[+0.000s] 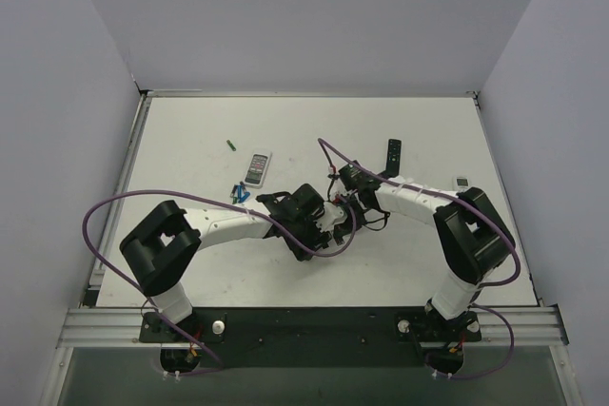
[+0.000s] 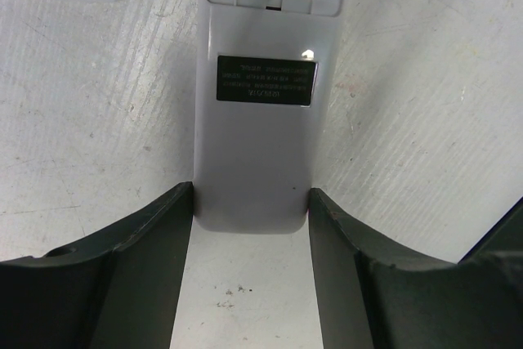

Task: Load the batteries into the remote control
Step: Load the battery into the remote control, then pick up the battery cover at the center of the board.

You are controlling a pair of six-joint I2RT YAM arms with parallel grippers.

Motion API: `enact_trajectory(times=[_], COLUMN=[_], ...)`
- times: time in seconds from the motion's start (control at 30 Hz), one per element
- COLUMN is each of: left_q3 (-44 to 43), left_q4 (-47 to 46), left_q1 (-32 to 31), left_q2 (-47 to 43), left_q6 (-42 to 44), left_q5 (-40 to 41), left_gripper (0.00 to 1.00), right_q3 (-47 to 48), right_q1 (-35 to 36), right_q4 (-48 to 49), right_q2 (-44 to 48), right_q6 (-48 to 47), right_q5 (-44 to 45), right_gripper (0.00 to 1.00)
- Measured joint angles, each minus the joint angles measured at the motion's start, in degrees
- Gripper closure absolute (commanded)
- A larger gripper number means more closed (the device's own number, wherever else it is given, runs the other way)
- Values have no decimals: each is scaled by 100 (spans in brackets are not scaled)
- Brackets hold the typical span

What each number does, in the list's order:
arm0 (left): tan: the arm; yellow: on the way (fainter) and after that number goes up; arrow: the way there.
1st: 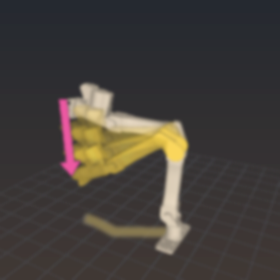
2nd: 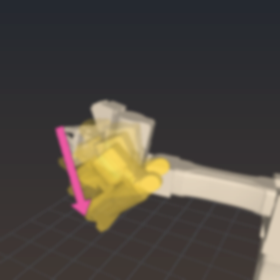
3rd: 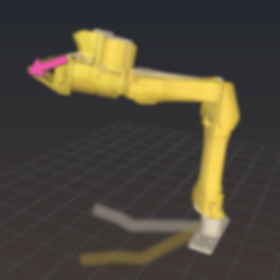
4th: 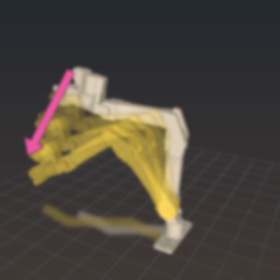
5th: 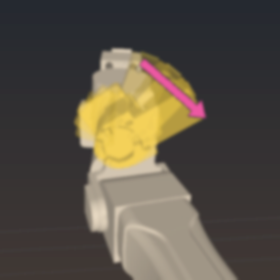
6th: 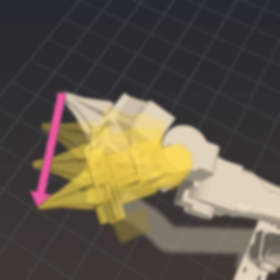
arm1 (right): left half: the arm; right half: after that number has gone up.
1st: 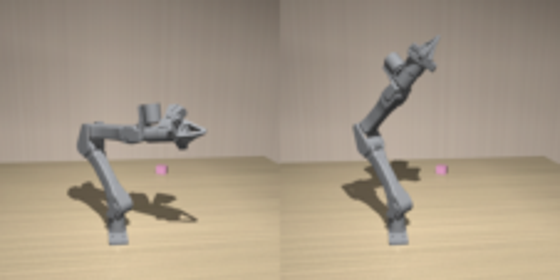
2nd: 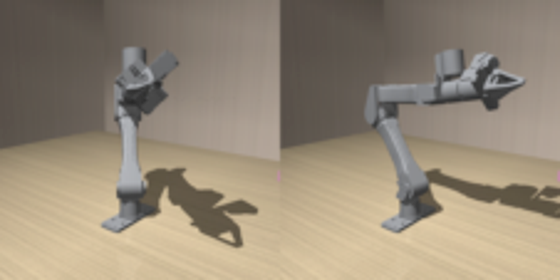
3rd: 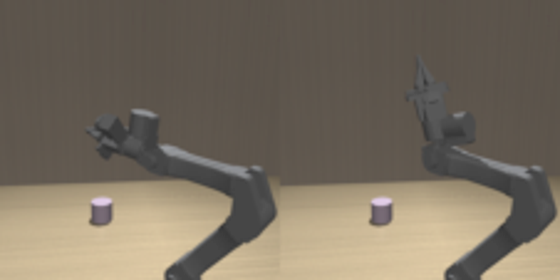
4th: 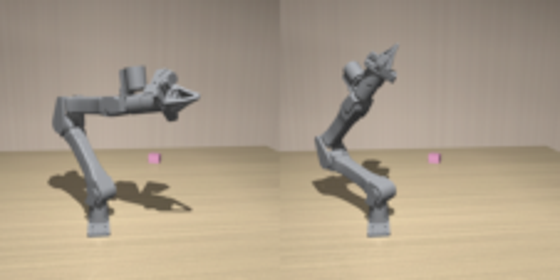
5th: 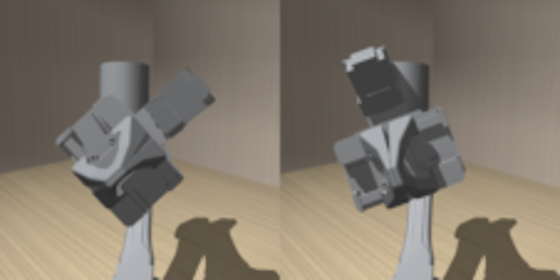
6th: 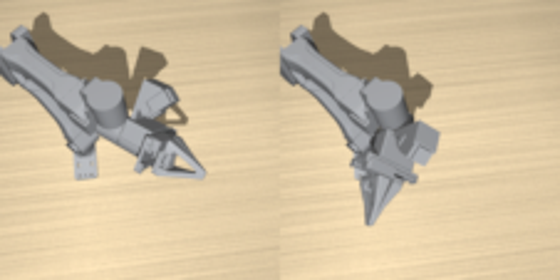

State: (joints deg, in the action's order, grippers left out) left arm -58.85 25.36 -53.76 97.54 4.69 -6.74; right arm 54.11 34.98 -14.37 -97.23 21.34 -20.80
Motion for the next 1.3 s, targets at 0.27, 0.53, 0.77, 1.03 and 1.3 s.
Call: enact_trajectory(times=[0.27,0.53,0.77,1.03,1.3], left_q3=[0,24,66,282,885], left_q4=[4,-37,-28,-4,-164], left_q1=[11,92,142,153,332], left_q2=[0,-2,-44,-334,-1515], left_q6=[0,-20,-85,13,50], left_q5=[-22,74,85,186,85], left_gripper=[73,69,40,14,13], right_q3=[142,369,1095,1670,2057], right_q1=[52,-162,-442,-199,203], right_q4=[-205,-861,-927,-811,-767], right_q2=[0,494,452,-404,-977], right_q6=[-2,-125,-435,-481,-358], right_q5=[87,280,599,577,669], right_gripper=[94,70,59,69,74])
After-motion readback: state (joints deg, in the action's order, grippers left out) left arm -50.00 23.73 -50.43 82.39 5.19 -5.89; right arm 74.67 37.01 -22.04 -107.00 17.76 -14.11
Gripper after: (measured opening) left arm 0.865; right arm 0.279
